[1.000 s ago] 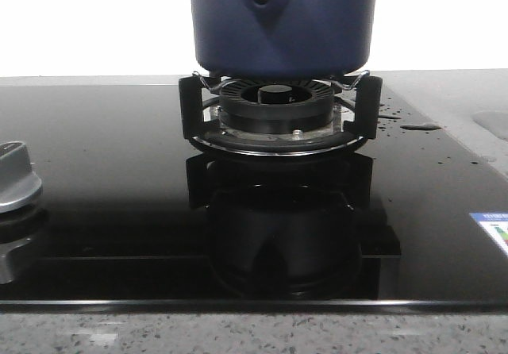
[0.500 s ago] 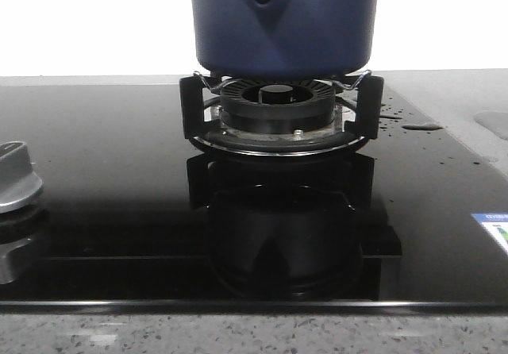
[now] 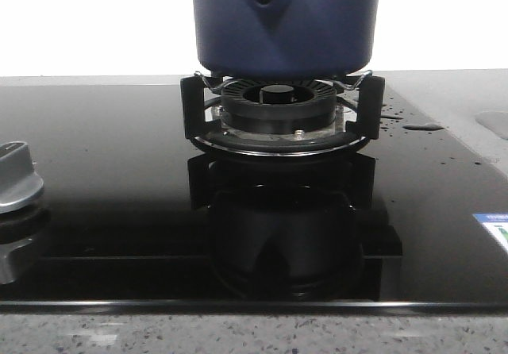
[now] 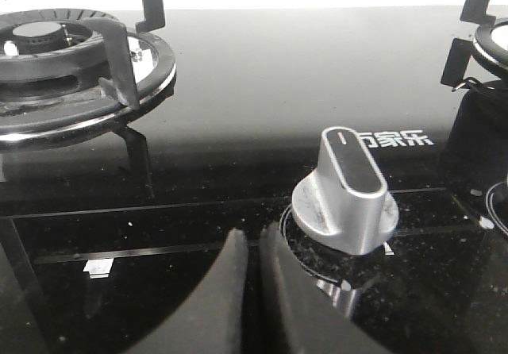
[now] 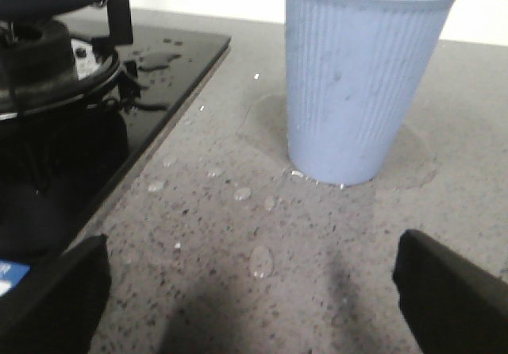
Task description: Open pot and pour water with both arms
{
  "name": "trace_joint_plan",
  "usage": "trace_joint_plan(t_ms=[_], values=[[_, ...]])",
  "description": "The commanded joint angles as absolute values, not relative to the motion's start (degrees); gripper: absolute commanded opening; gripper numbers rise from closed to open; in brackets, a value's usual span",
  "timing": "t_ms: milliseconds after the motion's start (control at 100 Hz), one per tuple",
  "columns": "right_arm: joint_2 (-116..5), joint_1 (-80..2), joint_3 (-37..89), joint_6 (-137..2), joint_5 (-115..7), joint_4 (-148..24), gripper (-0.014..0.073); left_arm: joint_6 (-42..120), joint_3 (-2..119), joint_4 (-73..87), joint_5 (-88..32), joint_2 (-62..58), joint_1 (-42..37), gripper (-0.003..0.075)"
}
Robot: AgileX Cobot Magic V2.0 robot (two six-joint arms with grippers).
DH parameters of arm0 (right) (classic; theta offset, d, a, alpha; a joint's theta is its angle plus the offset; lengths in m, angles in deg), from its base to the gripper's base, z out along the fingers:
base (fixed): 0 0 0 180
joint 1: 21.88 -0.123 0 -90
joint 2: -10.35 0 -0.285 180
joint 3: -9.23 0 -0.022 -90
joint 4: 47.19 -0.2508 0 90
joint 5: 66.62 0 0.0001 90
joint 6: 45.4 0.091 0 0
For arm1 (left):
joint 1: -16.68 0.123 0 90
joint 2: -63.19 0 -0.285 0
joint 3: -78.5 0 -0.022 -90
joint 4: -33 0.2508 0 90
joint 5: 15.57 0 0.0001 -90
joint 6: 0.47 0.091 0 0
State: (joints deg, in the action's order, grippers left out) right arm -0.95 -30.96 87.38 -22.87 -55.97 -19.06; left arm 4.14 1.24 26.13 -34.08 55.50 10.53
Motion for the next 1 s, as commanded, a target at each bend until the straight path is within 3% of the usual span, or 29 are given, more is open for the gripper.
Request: trace_joint_plan(t_ms=[0, 130, 350, 510, 990], values=[[-1.54, -29.16, 87.57, -33.76, -59.14, -28.79, -0.0071, 3.69, -1.41, 25.38, -31.28, 57.28, 10.79, -0.002], [-1.54, -24.01, 88.7, -42.31, -60.16, -39.01, -0.0071, 3.69, -1.41, 25.38, -31.28, 57.28, 10.79, -0.002], [-0.45, -16.39, 88.7, -42.53, -55.72, -43.59, -0.0071, 3.69, -1.41, 25.38, -31.28, 57.28, 10.79, -0.002], [3.97, -16.21, 88.7, -42.53, -48.87, -43.49, -0.0071, 3.69, -1.41, 25.38, -31.28, 57.28, 10.79, -0.002], [4.29, -16.21, 88.7, -42.9, -48.85, -43.16, -0.0071, 3.69, -1.41, 25.38, -31.28, 57.28, 10.79, -0.002]])
